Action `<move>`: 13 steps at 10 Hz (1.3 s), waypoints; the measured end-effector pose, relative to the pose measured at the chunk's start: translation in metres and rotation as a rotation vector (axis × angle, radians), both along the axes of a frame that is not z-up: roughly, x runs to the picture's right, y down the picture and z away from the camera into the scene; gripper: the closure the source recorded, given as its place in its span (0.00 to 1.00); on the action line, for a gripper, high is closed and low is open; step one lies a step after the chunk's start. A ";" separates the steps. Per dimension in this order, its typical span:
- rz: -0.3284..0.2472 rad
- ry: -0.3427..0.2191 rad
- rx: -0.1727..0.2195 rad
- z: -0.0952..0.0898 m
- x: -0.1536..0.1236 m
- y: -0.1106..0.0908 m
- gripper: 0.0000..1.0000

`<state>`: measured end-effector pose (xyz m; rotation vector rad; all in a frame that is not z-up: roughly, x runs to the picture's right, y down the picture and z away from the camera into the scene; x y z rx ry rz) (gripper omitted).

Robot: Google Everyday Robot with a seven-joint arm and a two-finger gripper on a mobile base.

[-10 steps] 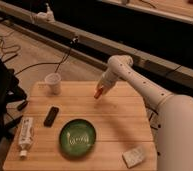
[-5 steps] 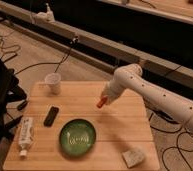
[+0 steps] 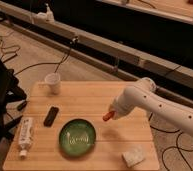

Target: Place the pepper on the white sponge

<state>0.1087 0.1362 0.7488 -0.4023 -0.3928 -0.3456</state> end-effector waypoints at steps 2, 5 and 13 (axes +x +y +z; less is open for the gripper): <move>-0.001 -0.002 0.000 0.000 -0.002 0.000 1.00; 0.000 -0.002 -0.001 0.000 -0.002 0.000 1.00; 0.003 0.027 -0.144 -0.038 0.074 0.070 1.00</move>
